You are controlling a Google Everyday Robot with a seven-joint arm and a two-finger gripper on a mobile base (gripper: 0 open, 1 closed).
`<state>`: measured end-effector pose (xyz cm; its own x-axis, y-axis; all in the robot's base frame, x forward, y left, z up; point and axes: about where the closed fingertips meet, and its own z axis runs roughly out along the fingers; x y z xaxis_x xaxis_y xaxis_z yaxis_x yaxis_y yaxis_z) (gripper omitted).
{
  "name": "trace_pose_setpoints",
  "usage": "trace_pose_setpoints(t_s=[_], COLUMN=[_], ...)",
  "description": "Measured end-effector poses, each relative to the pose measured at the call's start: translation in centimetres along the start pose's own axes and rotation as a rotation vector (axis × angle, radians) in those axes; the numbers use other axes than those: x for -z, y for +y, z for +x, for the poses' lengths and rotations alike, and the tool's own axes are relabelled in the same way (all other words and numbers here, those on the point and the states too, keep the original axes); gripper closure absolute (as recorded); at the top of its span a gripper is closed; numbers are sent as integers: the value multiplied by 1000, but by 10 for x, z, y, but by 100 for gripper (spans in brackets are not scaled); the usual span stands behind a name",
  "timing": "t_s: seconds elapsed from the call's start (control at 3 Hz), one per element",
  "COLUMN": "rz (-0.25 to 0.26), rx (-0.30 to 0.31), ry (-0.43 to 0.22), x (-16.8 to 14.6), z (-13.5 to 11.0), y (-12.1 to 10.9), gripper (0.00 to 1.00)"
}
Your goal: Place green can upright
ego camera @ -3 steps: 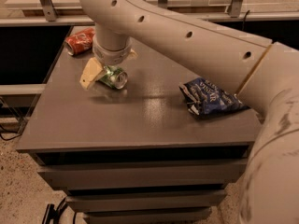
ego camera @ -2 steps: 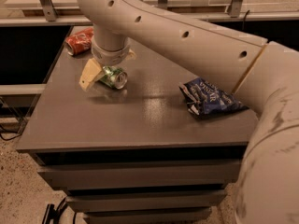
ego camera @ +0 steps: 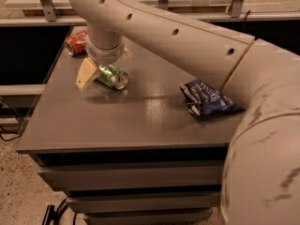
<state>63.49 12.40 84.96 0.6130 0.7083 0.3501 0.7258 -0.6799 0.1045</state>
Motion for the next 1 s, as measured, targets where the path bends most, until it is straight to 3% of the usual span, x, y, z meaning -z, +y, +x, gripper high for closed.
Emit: trace_pose_setpoints(t_s=[1.0], rz=[-9], rx=[33], ry=[-63], x=[-7], z=[-1], y=[-4], gripper=[0])
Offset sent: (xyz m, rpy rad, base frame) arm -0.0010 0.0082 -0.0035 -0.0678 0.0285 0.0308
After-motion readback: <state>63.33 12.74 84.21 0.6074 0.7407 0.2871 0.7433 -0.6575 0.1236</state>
